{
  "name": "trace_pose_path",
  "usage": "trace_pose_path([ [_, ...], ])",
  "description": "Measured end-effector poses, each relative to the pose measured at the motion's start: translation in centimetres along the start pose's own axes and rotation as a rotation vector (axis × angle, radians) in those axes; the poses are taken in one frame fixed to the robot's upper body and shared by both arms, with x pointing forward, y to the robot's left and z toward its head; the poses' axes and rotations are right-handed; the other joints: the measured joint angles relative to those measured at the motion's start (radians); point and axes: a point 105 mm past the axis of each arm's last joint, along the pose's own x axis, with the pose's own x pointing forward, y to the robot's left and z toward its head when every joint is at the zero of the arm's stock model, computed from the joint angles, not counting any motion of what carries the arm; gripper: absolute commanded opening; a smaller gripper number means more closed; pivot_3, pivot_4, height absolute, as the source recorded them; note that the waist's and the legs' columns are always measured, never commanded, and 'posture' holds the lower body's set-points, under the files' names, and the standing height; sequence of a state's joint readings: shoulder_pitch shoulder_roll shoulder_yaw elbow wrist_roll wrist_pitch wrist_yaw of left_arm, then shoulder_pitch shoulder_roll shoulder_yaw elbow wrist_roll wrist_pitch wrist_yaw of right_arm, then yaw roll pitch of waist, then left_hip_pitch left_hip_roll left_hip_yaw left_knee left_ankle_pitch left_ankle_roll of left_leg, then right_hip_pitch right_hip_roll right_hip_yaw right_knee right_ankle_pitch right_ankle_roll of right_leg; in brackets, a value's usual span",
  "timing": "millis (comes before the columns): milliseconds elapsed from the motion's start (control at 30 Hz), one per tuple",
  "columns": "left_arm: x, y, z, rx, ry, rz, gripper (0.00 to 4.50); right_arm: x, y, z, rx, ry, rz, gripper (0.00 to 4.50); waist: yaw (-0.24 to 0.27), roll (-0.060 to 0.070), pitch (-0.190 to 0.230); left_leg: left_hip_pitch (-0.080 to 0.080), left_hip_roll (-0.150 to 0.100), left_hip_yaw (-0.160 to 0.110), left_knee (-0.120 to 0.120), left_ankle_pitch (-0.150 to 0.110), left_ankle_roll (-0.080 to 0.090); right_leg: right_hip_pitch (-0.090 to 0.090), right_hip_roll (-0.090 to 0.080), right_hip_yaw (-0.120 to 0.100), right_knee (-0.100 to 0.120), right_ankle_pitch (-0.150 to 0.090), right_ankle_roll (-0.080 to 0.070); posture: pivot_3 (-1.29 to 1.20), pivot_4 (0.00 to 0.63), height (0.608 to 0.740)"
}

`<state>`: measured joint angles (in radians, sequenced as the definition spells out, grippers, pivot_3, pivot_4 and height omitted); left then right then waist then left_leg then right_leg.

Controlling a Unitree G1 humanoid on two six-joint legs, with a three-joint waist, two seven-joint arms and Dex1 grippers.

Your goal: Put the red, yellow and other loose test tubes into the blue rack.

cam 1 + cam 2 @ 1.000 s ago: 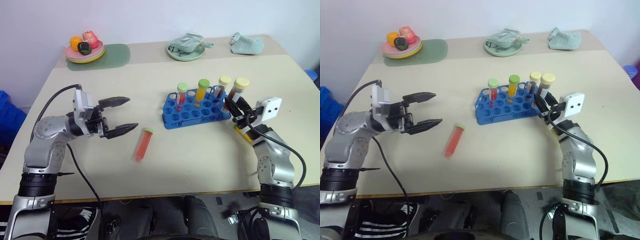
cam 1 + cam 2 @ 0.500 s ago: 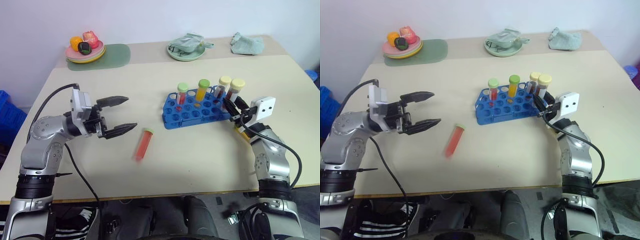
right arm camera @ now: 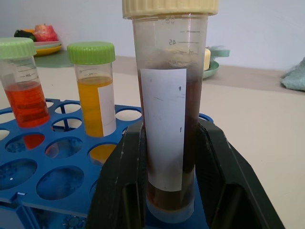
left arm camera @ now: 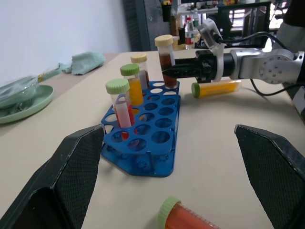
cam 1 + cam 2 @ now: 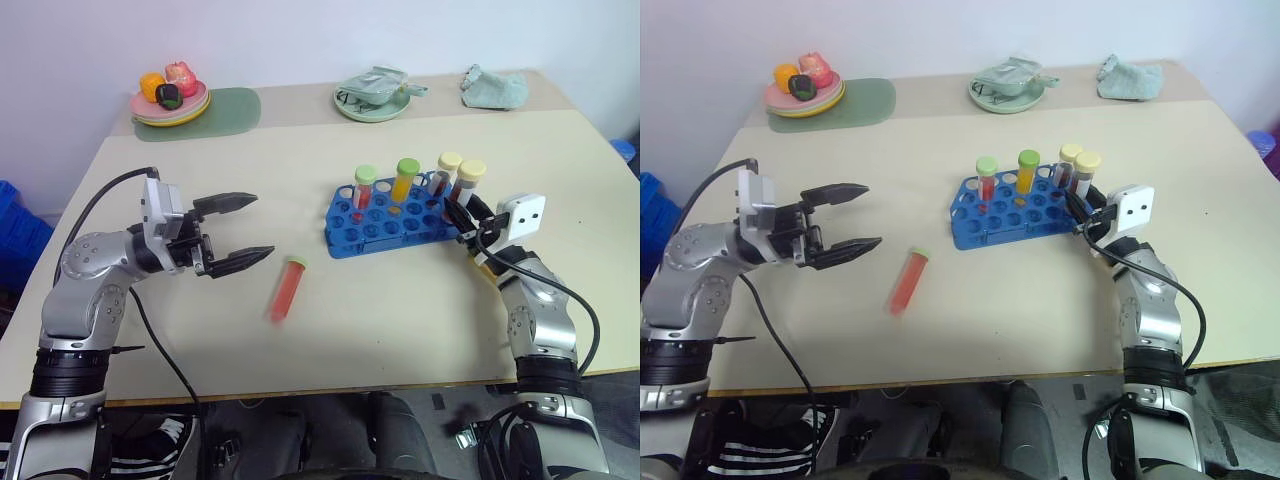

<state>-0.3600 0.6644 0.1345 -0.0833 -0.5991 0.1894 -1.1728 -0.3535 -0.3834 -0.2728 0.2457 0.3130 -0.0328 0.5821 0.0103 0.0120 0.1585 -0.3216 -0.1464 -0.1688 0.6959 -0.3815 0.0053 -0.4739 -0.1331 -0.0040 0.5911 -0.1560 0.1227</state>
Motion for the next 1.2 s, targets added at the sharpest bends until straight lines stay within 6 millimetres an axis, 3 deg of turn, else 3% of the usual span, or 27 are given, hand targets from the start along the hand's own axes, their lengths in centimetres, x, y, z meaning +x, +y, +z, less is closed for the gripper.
trace_pose_path([
  [133, 0.0, 0.0, 0.0, 0.0, 0.0, 0.004, 4.5, 0.0, 0.2, 0.0, 0.022, -0.006, 0.012, 4.34, 0.0, 0.0, 0.0, 0.0, 0.0, 0.0, 0.0, 0.0, 0.0, 0.0, 0.0, 0.0, 0.0, 0.0, 0.0, 0.0, 0.15, 0.74],
  [167, 0.0, 0.0, 0.0, 0.0, 0.0, 0.004, 4.5, 0.0, 0.2, 0.0, 0.021, -0.006, 0.012, 4.47, 0.0, 0.0, 0.0, 0.0, 0.0, 0.0, 0.0, 0.0, 0.0, 0.0, 0.0, 0.0, 0.0, 0.0, 0.0, 0.0, 0.15, 0.74],
  [333, 0.0, 0.1, 0.0, -0.001, 0.0, 0.012, 4.5, -0.2, -0.5, 0.5, -0.008, 0.01, 0.013, 4.47, 0.002, 0.0, 0.0, 0.0, 0.0, 0.0, 0.0, 0.0, 0.0, 0.0, 0.0, 0.0, 0.0, 0.0, 0.0, 0.0, 0.15, 0.74],
  [433, 0.0, 0.1, 0.0, -0.001, -0.001, 0.015, 4.5, -0.8, -1.3, 2.1, -0.065, 0.033, 0.036, 4.47, 0.003, 0.0, 0.0, 0.0, 0.0, 0.0, 0.0, 0.0, 0.0, 0.0, 0.0, 0.0, -0.001, 0.0, 0.0, 0.0, 0.15, 0.74],
  [767, 0.5, -0.3, -0.3, -0.019, -0.031, 0.011, 4.5, -5.9, -2.1, 5.4, -0.113, 0.365, 0.261, 4.47, 0.004, 0.0, 0.0, 0.0, 0.001, 0.001, 0.0, -0.001, 0.002, 0.003, 0.001, 0.0, -0.008, 0.001, -0.001, 0.0, 0.15, 0.74],
  [933, 0.8, -0.6, -0.5, -0.021, -0.043, 0.005, 4.5, -7.9, -3.2, 4.8, -0.158, 0.704, 0.279, 4.47, 0.003, 0.0, 0.0, 0.001, 0.002, 0.003, 0.0, -0.002, 0.003, 0.005, 0.001, -0.001, -0.011, 0.002, 0.0, 0.0, 0.15, 0.74],
  [1200, 1.6, -1.1, -1.1, -0.038, -0.048, -0.007, 4.5, -6.8, -3.8, 3.5, -0.239, 0.997, 0.279, 4.47, 0.006, -0.001, 0.001, -0.001, 0.002, 0.004, 0.0, -0.002, 0.004, 0.005, 0.0, -0.001, -0.013, 0.002, 0.0, 0.0, 0.15, 0.74],
])
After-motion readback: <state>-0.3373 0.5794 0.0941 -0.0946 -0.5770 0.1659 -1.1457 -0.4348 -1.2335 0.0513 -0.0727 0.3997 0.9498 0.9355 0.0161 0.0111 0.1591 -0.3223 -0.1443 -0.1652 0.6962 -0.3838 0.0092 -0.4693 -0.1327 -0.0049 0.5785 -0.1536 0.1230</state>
